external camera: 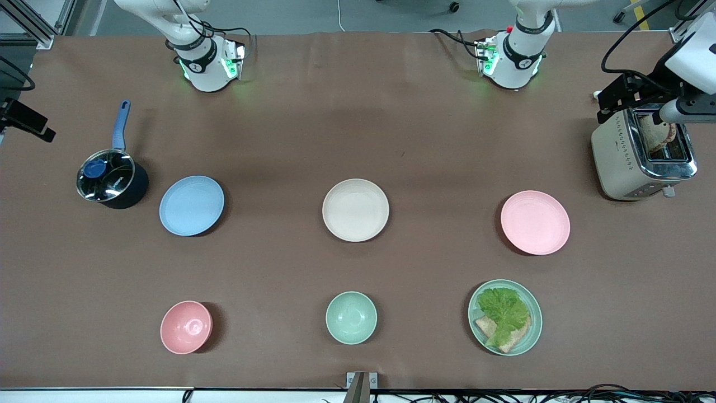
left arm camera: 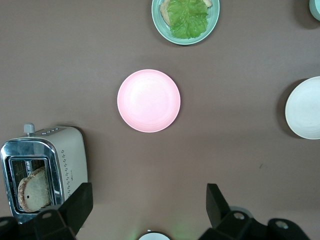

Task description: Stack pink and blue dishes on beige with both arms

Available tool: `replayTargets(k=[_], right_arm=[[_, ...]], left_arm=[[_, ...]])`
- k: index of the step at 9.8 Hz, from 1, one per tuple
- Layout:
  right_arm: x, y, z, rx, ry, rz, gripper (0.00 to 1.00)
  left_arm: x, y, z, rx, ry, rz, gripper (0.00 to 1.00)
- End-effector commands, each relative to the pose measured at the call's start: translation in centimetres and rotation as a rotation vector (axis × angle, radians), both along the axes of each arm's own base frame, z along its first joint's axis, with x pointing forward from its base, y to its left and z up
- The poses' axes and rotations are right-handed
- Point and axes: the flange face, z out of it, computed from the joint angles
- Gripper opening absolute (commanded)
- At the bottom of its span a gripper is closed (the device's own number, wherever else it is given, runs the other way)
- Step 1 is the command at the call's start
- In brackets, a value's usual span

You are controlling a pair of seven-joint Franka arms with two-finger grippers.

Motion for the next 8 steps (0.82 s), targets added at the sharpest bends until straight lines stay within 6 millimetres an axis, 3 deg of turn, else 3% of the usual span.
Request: replayTargets(k=[1, 2, 4, 6, 8], right_arm=[[0.0, -0.4, 0.1, 0.002, 0.007, 0.006, 1.00], [0.0, -0.5, 0.1, 0.002, 0.005, 0.005, 1.00], [0.0, -0.6, 0.1, 0.002, 0.007, 0.022, 1.00], [0.0, -0.7, 0.1, 0.002, 0.007, 0.022, 1.00], [0.0, -0.7, -0.1, 0.003, 0.011, 0.022, 1.00]], left_arm=[[0.7, 0.2, -1.3, -0.001, 0.039, -0.010, 1.00], [1.8, 1.9, -1.8, -0.009, 0.047, 0.023, 1.00], [3.7, 3.6, -3.0, -0.025, 0.060, 0.044, 1.00], [6.5, 4.6, -7.9, -0.037, 0.108, 0.056, 1.00], [9.1, 5.9, -16.1, -0.044, 0.124, 0.078, 1.00]])
